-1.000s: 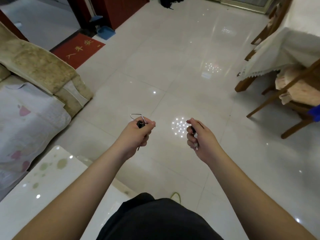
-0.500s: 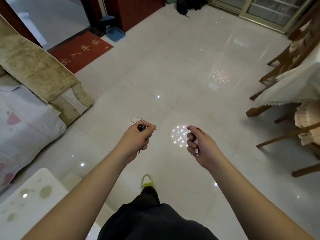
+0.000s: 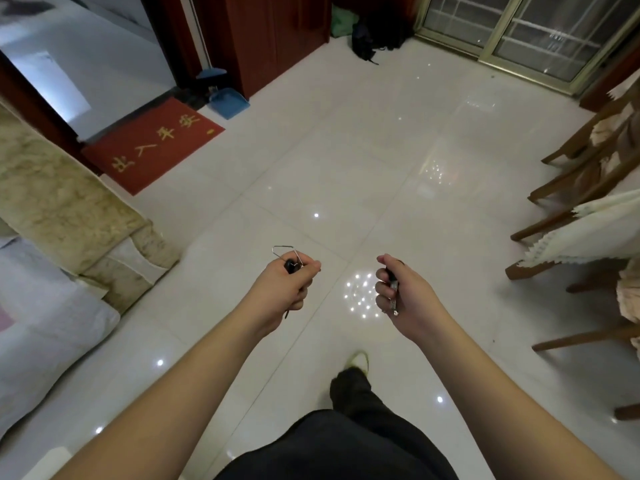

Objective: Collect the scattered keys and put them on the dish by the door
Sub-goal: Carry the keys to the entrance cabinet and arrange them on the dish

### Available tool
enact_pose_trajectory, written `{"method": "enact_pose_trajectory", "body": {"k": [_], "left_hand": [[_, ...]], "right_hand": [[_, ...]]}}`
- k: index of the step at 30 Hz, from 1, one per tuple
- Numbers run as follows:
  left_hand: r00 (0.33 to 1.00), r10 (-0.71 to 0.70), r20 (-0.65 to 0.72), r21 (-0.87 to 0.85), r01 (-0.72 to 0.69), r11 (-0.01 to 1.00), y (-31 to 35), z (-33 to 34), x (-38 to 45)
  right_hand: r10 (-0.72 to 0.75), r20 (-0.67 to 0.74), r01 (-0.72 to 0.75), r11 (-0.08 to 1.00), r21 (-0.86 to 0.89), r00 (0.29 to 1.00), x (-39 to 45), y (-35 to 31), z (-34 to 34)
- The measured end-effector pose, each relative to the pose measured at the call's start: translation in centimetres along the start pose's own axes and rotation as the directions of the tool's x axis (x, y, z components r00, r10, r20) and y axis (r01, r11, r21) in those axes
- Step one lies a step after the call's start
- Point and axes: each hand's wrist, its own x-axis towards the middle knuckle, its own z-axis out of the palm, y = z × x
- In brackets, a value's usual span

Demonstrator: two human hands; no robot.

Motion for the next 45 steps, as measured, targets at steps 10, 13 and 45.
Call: {"method": "enact_pose_trajectory", "body": {"k": [10,13,45], "left_hand": [[0.992,0.007,-0.129,0.013,-0.006,1.0,9.2,2.0,17.1],[0.99,0.048,-0.129,0.012,-0.047,0.999,12.6,3.4,21.8],[0.982,0.08,-0.173,-0.103,-0.098,0.99,36.3,-9.2,66.0]], "right_hand": [[0.014,0.08,-0.011,0.999,-0.033,0.997,16.7,-11.5,0.8],[-0.002,0.119,0.011,0.997,-0.077,0.993,21.1,-16.1,1.3],[-0.017,0.144,0.037,0.99,-0.137,0.989,63.0,-42.4,22.8]]}}
